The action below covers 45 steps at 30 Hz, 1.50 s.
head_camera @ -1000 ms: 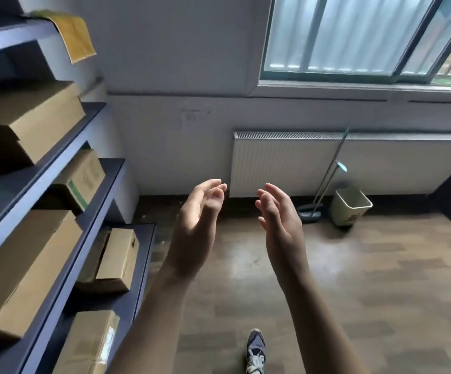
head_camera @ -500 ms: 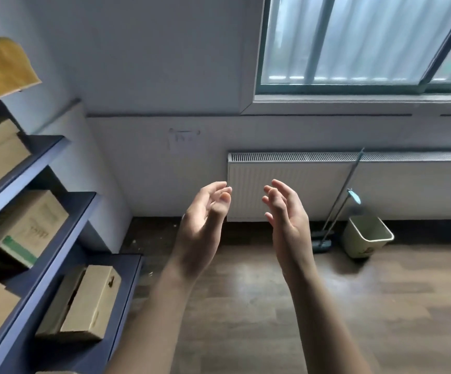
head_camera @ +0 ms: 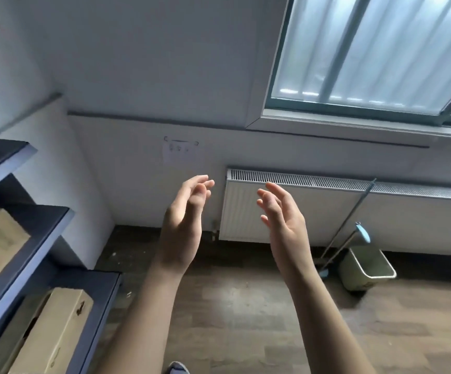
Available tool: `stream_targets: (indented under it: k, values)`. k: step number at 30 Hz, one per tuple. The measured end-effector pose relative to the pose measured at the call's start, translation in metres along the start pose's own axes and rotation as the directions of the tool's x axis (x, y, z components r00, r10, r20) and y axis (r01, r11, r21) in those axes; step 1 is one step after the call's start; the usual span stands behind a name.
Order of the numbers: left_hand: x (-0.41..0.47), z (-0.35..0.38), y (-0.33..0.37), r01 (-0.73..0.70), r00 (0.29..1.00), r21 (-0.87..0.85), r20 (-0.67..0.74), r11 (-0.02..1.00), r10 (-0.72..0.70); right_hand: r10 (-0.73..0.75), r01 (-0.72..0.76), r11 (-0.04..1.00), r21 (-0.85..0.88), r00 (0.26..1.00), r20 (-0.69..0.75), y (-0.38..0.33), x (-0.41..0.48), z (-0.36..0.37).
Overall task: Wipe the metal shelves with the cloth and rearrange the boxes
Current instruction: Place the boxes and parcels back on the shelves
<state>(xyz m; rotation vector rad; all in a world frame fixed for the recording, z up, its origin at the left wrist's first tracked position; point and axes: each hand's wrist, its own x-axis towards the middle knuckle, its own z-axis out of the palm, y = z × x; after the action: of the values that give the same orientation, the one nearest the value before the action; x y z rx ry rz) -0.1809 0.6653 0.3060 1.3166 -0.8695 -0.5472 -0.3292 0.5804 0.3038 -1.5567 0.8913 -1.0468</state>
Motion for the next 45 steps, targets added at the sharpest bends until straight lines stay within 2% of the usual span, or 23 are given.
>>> stream_targets:
  k: [3, 8, 13, 16, 19, 22, 24, 27, 29, 32, 36, 40, 45]
  values:
    - [0.041, -0.032, -0.01, -0.021, 0.993, -0.053, -0.116, 0.998, 0.015, -0.045, 0.049, 0.998, -0.038, 0.994, 0.098, -0.006, 0.043, 0.044]
    - [0.1, -0.107, -0.025, -0.033, 0.949, -0.04, -0.314, 0.999, 0.019, -0.087, 0.107, 0.992, -0.06, 0.958, 0.274, -0.017, 0.106, 0.143]
    - [0.106, -0.197, -0.033, -0.009, 0.841, 0.079, -0.539, 0.997, 0.05, -0.129, 0.151, 0.989, 0.002, 0.835, 0.535, -0.018, 0.119, 0.251]
    - [0.083, -0.243, -0.03, 0.017, 0.735, 0.112, -0.675, 0.994, 0.064, -0.15, 0.165, 0.985, 0.044, 0.719, 0.679, -0.015, 0.109, 0.3]
    - [0.047, -0.281, -0.028, 0.05, 0.561, 0.123, -0.824, 0.991, 0.074, -0.18, 0.157, 0.981, 0.11, 0.559, 0.809, -0.016, 0.09, 0.351]
    - [0.004, -0.296, -0.03, 0.135, 0.405, 0.127, -0.912, 0.983, 0.062, -0.194, 0.121, 0.98, 0.16, 0.377, 0.905, -0.018, 0.064, 0.39]
    - [-0.022, -0.3, -0.026, 0.167, 0.261, 0.119, -0.963, 0.979, 0.072, -0.212, 0.078, 0.977, 0.2, 0.222, 0.952, -0.02, 0.043, 0.41]
    - [-0.041, -0.296, -0.022, 0.209, 0.133, 0.135, -0.985, 0.969, 0.109, -0.224, 0.025, 0.975, 0.223, 0.054, 0.973, -0.019, 0.027, 0.428]
    - [-0.04, -0.284, -0.024, 0.247, 0.09, 0.15, -0.987, 0.957, 0.132, -0.219, 0.006, 0.976, 0.219, -0.032, 0.975, -0.014, 0.031, 0.435]
    - [-0.029, -0.264, -0.038, 0.338, 0.068, 0.129, -0.991, 0.932, 0.112, -0.202, -0.025, 0.979, 0.2, -0.074, 0.977, 0.0, 0.053, 0.442]
    - [-0.009, -0.252, -0.08, 0.404, -0.007, 0.019, -1.0, 0.914, 0.024, -0.088, -0.044, 0.995, 0.086, -0.05, 0.995, 0.043, 0.085, 0.449]
    - [0.003, -0.248, -0.14, 0.428, -0.099, -0.176, -0.984, 0.886, -0.147, 0.08, 0.013, 0.997, -0.079, -0.052, 0.995, 0.101, 0.096, 0.454]
    - [-0.004, -0.254, -0.205, 0.496, -0.141, -0.325, -0.945, 0.805, -0.294, 0.24, 0.149, 0.962, -0.229, -0.057, 0.969, 0.165, 0.087, 0.465]
